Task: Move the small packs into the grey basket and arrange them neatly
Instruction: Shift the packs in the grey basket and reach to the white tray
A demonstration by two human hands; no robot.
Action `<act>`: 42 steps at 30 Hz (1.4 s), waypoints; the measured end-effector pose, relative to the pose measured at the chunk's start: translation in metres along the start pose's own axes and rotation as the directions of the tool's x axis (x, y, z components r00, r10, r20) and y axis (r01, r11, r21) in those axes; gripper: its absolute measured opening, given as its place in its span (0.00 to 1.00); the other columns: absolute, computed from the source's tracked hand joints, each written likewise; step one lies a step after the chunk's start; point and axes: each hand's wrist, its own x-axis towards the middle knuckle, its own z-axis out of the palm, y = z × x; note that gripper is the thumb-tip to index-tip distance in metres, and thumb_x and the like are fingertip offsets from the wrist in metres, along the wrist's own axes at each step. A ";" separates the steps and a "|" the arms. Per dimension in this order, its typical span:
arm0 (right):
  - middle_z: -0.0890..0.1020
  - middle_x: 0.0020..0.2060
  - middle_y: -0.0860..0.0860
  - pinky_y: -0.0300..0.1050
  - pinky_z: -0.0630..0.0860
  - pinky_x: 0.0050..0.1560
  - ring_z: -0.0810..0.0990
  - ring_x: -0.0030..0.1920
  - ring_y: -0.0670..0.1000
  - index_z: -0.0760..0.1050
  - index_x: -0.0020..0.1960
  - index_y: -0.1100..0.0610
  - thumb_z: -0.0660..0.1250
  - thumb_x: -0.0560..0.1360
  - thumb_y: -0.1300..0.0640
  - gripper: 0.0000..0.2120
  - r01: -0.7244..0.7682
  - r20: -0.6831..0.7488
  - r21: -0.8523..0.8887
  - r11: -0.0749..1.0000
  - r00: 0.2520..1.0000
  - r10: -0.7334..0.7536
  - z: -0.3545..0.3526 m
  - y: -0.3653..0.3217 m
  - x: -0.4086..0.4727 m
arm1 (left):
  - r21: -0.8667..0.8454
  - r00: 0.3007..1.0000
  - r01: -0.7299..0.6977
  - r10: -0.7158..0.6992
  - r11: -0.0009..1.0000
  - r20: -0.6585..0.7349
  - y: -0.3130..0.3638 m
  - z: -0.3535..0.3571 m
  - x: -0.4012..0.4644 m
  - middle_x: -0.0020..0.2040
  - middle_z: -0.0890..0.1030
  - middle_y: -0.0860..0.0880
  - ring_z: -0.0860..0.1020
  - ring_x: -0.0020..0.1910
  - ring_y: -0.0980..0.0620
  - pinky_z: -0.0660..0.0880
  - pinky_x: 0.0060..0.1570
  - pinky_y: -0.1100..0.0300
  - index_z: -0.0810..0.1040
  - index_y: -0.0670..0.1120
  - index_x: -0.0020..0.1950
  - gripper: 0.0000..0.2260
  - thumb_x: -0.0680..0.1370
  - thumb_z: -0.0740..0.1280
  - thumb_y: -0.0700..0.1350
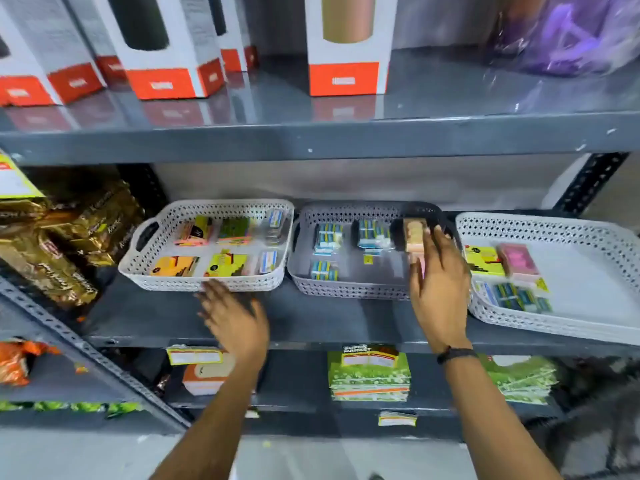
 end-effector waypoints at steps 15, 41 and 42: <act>0.76 0.65 0.61 0.51 0.72 0.63 0.74 0.65 0.61 0.71 0.67 0.60 0.56 0.79 0.54 0.19 -0.189 0.612 -0.256 0.948 0.727 0.310 0.004 0.143 0.060 | 0.154 0.952 0.302 -0.305 0.941 -0.005 -0.029 0.050 0.043 0.72 0.55 0.27 0.54 0.71 0.28 0.53 0.69 0.34 0.49 0.31 0.72 0.33 0.76 0.61 0.44; 0.82 0.52 0.54 0.45 0.73 0.55 0.79 0.53 0.53 0.77 0.59 0.61 0.75 0.67 0.58 0.21 -0.337 0.564 0.354 0.872 0.821 0.088 0.058 -0.075 0.106 | 0.356 0.907 0.183 -0.297 0.916 0.298 -0.051 0.030 0.043 0.76 0.48 0.33 0.48 0.75 0.36 0.50 0.72 0.42 0.47 0.36 0.75 0.38 0.76 0.55 0.60; 0.80 0.48 0.52 0.43 0.73 0.53 0.78 0.50 0.51 0.77 0.58 0.61 0.74 0.68 0.56 0.21 -0.326 0.604 0.341 0.882 0.795 0.060 0.073 -0.100 0.108 | 0.351 0.906 0.173 -0.289 0.920 0.310 -0.054 0.030 0.044 0.76 0.48 0.33 0.48 0.75 0.36 0.49 0.72 0.41 0.47 0.36 0.74 0.38 0.76 0.56 0.60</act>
